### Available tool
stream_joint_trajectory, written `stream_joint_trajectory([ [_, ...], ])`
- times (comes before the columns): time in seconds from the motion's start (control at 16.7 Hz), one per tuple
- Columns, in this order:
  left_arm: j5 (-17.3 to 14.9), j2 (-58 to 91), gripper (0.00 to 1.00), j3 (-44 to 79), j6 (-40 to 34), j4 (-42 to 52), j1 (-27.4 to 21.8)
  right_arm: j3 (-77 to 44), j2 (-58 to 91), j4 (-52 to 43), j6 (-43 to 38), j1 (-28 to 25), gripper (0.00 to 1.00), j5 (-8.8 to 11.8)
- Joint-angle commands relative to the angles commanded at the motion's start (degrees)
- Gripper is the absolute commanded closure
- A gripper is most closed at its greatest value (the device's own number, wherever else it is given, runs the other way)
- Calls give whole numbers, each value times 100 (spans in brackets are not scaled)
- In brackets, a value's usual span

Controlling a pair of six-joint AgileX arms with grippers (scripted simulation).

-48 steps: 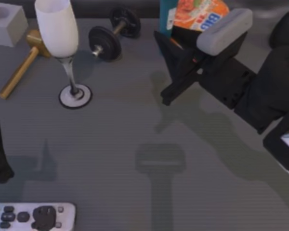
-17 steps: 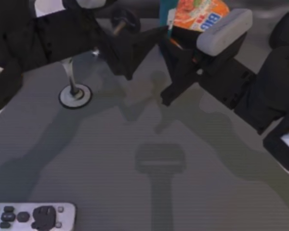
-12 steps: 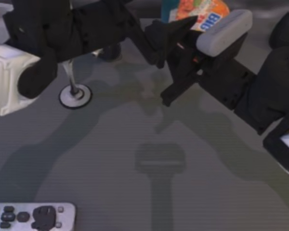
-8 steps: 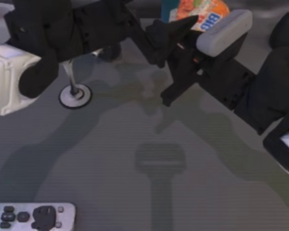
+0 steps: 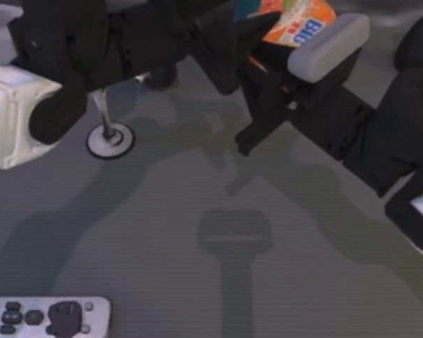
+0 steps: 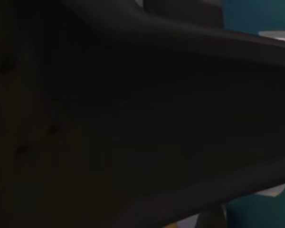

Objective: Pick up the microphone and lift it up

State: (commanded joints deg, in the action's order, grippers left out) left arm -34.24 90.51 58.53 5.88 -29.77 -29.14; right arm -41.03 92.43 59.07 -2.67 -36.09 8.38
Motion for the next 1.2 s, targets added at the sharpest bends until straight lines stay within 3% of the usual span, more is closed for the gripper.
stream_joint_trajectory([
  [0.3,0,0,98,0,0,0,0,0,0,0,0,0,100,0],
  [0.84,0,0,100,0,0,0,0,0,0,0,0,0,100,0],
  [1.2,0,0,100,0,0,0,0,0,0,0,0,0,55,0],
])
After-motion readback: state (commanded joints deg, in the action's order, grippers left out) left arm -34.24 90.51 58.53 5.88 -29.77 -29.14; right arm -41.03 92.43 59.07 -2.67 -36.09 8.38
